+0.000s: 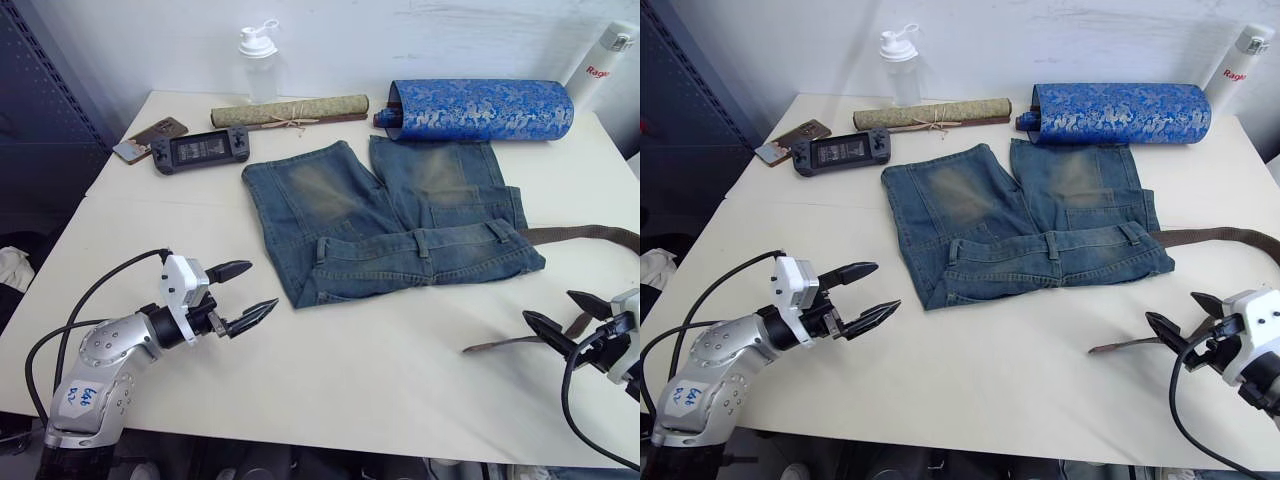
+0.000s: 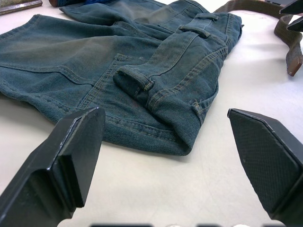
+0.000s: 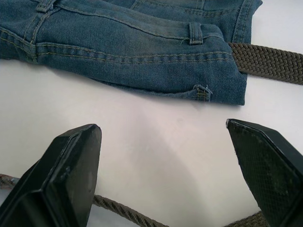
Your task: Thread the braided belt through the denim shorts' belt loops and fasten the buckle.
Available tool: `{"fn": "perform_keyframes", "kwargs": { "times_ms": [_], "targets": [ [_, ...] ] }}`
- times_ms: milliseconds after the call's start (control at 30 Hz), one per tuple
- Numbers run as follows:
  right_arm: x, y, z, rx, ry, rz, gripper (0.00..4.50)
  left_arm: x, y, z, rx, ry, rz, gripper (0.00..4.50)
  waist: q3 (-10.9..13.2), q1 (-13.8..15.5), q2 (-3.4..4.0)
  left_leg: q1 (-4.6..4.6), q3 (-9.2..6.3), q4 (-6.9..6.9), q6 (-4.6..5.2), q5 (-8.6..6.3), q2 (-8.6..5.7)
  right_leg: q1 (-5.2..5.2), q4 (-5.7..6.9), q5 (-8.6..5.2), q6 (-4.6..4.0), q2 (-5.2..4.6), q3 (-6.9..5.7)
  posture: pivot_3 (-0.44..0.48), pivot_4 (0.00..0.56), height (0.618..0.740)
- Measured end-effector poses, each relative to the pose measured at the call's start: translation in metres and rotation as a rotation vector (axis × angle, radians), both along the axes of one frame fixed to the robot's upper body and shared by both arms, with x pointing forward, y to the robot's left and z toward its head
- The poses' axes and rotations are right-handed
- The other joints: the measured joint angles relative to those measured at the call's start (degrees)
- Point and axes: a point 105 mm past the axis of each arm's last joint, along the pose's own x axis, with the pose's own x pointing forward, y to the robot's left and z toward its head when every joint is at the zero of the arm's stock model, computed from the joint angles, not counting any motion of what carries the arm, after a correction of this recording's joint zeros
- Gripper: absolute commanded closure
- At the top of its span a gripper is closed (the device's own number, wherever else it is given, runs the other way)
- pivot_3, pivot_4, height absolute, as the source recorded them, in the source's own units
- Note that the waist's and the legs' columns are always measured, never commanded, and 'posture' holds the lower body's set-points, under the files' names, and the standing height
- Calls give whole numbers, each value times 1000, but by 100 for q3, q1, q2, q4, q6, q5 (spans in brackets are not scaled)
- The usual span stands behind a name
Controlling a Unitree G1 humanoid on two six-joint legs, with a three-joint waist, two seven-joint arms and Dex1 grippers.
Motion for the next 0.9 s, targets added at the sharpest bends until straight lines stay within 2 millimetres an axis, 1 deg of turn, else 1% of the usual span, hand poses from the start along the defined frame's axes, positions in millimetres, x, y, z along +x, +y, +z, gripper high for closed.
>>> {"fn": "perform_keyframes", "kwargs": {
  "times_ms": [233,900],
  "targets": [
    [3,3,0,-5,-3,10,36,-1,-2,0,-2,0,-16,0,0,-1,0,0,0,0,0,0,0,0,0,0,0,0,0,0,150,717],
    [3,1,-1,-14,3,3,36,-1,-2,1,-4,-3,-25,0,0,-1,0,1,2,0,0,0,0,0,1,0,0,0,1,0,150,717]
  ]
}}
